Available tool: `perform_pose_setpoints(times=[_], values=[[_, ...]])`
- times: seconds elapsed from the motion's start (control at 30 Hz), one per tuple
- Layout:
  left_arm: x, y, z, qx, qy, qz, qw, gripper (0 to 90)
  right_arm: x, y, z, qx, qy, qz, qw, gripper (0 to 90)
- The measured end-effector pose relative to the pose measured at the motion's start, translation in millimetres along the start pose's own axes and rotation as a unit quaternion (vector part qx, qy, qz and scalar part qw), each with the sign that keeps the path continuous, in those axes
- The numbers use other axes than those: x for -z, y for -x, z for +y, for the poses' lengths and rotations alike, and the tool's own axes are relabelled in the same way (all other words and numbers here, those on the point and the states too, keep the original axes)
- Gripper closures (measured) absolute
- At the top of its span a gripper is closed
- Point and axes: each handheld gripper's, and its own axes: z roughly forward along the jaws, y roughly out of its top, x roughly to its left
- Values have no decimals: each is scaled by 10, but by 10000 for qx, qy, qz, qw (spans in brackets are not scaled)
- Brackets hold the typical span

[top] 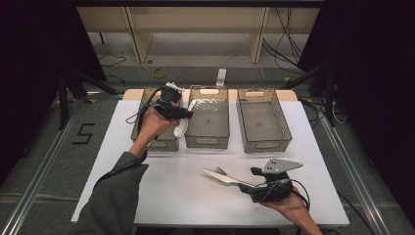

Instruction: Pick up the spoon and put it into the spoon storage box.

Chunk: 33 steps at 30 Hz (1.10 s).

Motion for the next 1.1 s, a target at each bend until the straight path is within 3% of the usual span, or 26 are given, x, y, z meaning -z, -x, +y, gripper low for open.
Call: perform_pose_setpoints(times=[0.43, 1.1], values=[[-82, -14, 133, 106, 110, 27, 9999, 745, -6, -6, -2, 14, -13, -10, 10000, 270], [-310, 103, 248, 112, 183, -17, 9998, 745, -9, -9, -6, 15, -26, 15, 10000, 270]])
